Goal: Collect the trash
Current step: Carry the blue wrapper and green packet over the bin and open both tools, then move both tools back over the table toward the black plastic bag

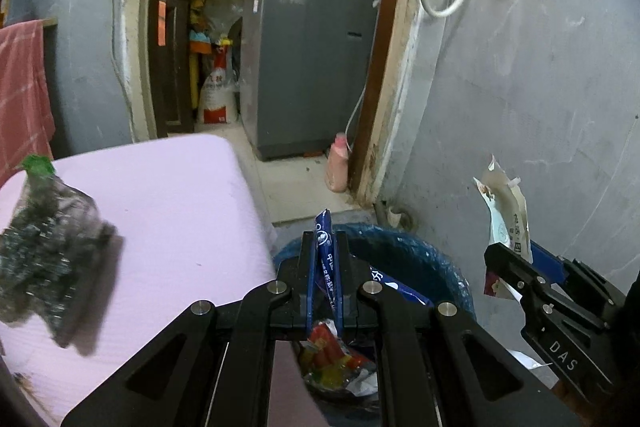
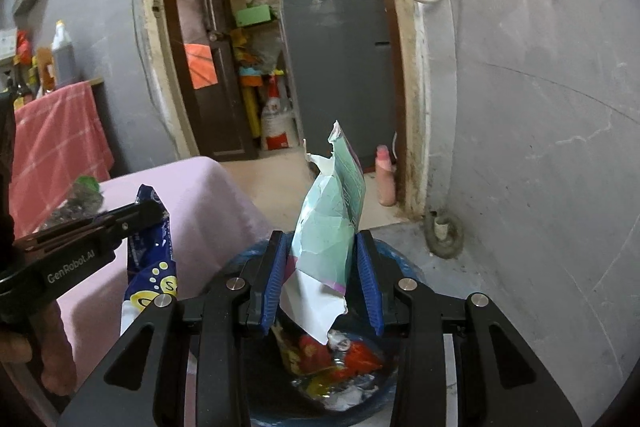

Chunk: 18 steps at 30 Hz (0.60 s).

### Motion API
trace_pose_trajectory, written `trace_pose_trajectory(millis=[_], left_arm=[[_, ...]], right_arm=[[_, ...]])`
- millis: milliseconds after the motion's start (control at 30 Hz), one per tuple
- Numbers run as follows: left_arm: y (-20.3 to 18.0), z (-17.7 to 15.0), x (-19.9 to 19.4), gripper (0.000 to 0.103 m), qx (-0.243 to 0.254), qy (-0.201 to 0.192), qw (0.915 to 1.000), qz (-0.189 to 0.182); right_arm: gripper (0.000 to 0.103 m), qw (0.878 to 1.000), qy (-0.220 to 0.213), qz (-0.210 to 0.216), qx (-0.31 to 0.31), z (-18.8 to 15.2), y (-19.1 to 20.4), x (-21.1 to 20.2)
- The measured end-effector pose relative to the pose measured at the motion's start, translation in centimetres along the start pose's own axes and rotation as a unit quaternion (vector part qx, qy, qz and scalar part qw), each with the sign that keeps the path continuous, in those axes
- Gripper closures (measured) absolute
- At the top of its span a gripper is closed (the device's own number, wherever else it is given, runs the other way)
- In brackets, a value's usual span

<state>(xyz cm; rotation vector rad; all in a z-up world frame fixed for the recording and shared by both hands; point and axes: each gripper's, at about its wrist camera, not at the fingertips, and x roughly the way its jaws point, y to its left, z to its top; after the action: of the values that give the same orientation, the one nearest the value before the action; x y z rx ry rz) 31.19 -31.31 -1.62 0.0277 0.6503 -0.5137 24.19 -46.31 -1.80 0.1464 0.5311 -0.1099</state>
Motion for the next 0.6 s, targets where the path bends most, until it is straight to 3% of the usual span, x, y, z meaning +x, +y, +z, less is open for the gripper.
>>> trace_pose_trajectory(millis=[300,500,600], left_arm=[[-0.4,-0.7,2.8,0.095,-0.007,0.052,0.9986,-0.008],[0.0,-0.8,3.0,0.086,-0.016,0.065,0.9977,-0.008],[0.2,-0.5,2.6,0.076,-0.021,0.058,0.9981,-0.008]], right_arm=[[0.069,0.999,0.031,0.009,0.002,-0.8,-1.2,1.3],[0.064,0.999,0.036,0.011,0.007,-0.7,-1.3,1.4],[0.061,1.0,0.026,0.009,0.01,-0.4,-1.4,1.2]])
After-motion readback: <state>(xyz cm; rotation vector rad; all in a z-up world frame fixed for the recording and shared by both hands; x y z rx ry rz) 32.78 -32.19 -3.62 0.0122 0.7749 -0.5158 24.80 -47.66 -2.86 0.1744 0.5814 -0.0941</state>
